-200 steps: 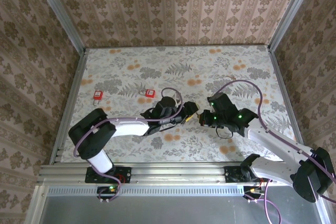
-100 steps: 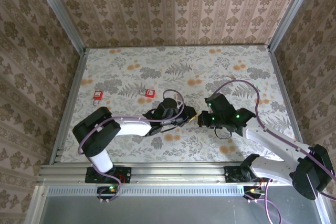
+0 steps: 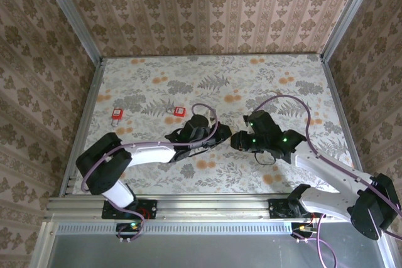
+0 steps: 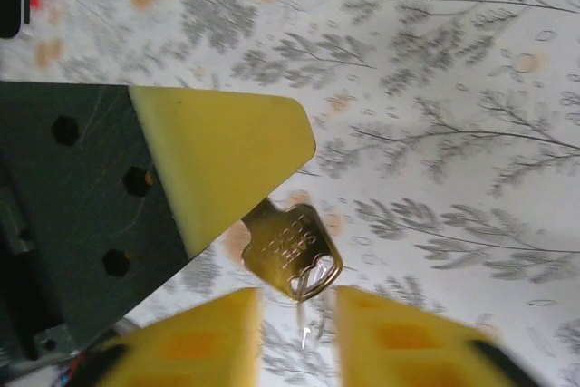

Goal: Unlock with the key

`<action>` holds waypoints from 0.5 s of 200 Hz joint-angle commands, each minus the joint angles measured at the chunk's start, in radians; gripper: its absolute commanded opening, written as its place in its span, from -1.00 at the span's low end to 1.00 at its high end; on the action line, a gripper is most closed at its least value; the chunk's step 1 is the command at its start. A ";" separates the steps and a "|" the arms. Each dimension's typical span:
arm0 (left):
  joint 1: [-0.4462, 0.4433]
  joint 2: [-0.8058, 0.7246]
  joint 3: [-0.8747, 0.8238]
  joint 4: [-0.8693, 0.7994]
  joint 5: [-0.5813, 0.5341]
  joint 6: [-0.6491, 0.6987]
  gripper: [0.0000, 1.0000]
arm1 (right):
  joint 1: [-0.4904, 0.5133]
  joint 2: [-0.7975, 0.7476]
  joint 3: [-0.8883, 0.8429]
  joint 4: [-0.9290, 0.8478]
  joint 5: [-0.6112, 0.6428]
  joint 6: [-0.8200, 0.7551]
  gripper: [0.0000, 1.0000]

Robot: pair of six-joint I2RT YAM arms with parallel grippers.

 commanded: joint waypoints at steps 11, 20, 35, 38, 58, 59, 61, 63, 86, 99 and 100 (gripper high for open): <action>0.038 -0.126 -0.042 0.092 -0.005 0.279 -1.00 | -0.073 -0.104 -0.038 0.196 -0.173 0.100 0.40; 0.053 -0.159 -0.056 0.113 0.018 0.343 -1.00 | -0.107 -0.126 -0.054 0.266 -0.233 0.122 0.54; 0.097 -0.201 -0.074 0.132 0.065 0.416 -1.00 | -0.159 -0.142 -0.075 0.400 -0.352 0.153 0.67; 0.107 -0.208 -0.078 0.140 0.082 0.425 -1.00 | -0.166 -0.141 -0.076 0.423 -0.374 0.155 0.67; 0.167 -0.233 -0.080 0.172 0.220 0.479 -1.00 | -0.175 -0.124 -0.052 0.466 -0.465 0.097 0.68; 0.169 -0.234 -0.079 0.173 0.224 0.480 -1.00 | -0.175 -0.122 -0.051 0.466 -0.468 0.094 0.68; 0.173 -0.236 -0.079 0.174 0.236 0.484 -1.00 | -0.175 -0.120 -0.049 0.466 -0.473 0.088 0.68; 0.179 -0.239 -0.079 0.174 0.246 0.487 -1.00 | -0.175 -0.118 -0.048 0.468 -0.478 0.083 0.68; 0.209 -0.261 -0.065 0.167 0.351 0.503 -1.00 | -0.174 -0.104 -0.073 0.538 -0.524 0.064 0.65; 0.210 -0.264 -0.051 0.149 0.386 0.517 -1.00 | -0.171 -0.097 -0.095 0.580 -0.530 0.056 0.61; 0.210 -0.264 -0.050 0.148 0.387 0.517 -1.00 | -0.171 -0.096 -0.096 0.583 -0.531 0.055 0.60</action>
